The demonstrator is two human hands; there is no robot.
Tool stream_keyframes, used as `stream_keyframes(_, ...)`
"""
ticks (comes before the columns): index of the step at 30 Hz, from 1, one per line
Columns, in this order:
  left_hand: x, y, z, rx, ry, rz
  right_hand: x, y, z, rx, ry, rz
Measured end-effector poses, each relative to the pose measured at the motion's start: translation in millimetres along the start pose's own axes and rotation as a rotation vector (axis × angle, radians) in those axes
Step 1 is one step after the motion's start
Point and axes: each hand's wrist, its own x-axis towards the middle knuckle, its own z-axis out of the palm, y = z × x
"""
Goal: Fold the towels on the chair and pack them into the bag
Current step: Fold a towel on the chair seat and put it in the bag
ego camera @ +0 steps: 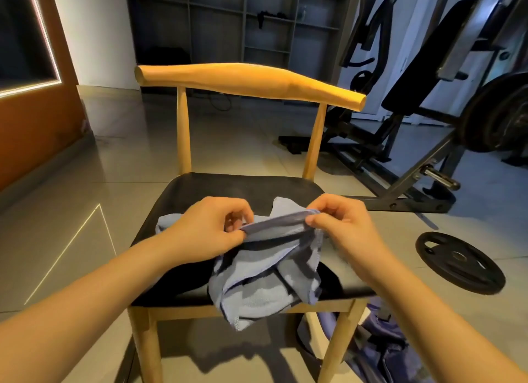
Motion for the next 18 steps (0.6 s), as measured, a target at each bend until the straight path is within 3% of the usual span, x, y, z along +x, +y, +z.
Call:
stream_keyframes(5,-6,-11,-20,0.215,0.144,0.021,0,18,-28,0.079,0.152,0.125)
stream_keyframes(9,-7,-17,-21,0.274,0.174,-0.096,-6,27,-45,0.017,0.233,0.156)
stream_keyframes(14,1,-19,-33,-0.115,0.148,-0.293,-9,36,-69,0.063,0.372,0.231)
stream_keyframes(18,6,-23,-35,-0.144,0.190,-0.310,-7,41,-84,0.125,0.471,0.281)
